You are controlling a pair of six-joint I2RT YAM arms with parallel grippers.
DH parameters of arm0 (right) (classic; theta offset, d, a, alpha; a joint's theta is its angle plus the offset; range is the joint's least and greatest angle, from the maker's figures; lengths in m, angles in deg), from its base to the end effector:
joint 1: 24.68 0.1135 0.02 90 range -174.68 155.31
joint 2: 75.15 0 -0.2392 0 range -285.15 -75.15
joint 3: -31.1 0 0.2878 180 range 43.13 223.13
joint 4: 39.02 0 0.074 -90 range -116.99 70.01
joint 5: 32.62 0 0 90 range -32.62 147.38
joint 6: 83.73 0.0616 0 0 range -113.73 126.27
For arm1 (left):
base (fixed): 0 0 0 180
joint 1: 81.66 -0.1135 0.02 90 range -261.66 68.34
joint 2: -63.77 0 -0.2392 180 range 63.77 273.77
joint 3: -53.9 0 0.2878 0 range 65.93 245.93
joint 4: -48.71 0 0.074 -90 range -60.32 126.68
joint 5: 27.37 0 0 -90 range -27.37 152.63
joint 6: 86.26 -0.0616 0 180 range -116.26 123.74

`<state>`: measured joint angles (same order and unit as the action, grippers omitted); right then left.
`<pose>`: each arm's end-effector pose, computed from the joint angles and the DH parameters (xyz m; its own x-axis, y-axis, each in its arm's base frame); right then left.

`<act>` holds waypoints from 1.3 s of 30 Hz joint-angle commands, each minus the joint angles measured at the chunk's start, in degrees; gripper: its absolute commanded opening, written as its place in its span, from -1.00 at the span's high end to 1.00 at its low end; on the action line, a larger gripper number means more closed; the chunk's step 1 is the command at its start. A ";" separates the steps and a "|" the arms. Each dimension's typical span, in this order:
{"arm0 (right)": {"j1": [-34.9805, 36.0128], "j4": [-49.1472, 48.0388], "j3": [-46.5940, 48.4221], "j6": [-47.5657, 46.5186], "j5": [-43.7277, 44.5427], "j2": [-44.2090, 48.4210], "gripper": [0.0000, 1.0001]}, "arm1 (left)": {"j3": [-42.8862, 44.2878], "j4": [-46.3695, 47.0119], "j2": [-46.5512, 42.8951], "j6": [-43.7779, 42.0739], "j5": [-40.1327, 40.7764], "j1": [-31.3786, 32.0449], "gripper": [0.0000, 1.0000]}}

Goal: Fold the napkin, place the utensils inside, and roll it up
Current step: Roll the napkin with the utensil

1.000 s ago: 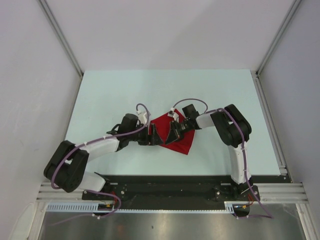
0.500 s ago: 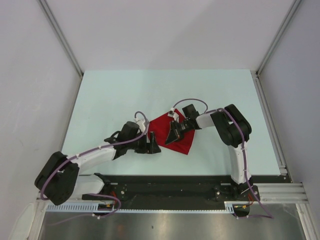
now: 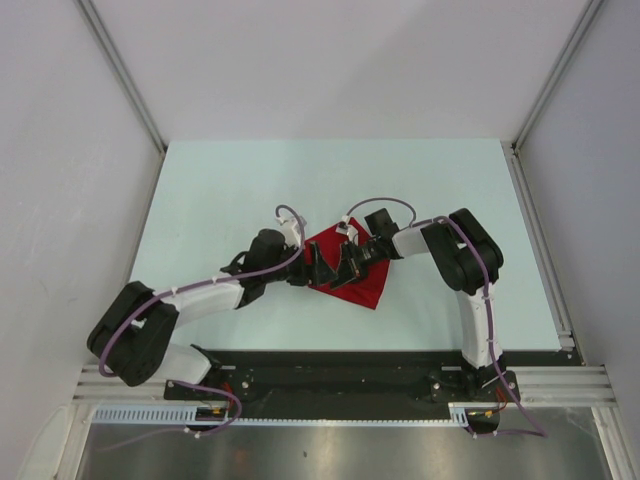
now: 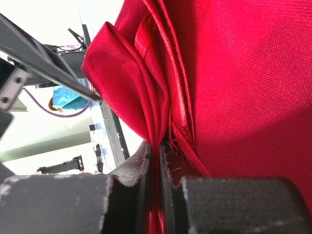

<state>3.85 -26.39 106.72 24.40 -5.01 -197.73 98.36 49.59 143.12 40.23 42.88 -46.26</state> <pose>0.3228 0.2376 0.0163 -0.9116 -0.3314 -0.2432 -0.3491 0.3115 0.8838 0.2498 -0.2031 0.1101 -0.8266 -0.0992 -0.5540 0.3508 0.6790 -0.6449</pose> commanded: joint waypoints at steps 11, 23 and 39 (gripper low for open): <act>-0.85 1.51 -3.12 -2.75 11.06 -3.36 0.77 | 6.33 -3.23 2.82 -7.48 9.29 -4.63 -0.63; -0.76 1.68 -3.48 -3.19 10.97 -3.71 0.78 | -0.87 12.58 0.64 -2.39 0.85 -6.04 -0.59; -0.76 1.77 -3.13 -2.84 11.06 -4.15 0.78 | -2.72 19.18 9.76 -2.02 -11.27 -5.78 -0.57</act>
<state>3.70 -28.59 105.76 25.12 -5.53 -197.73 95.82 67.55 150.58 39.56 37.63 -52.05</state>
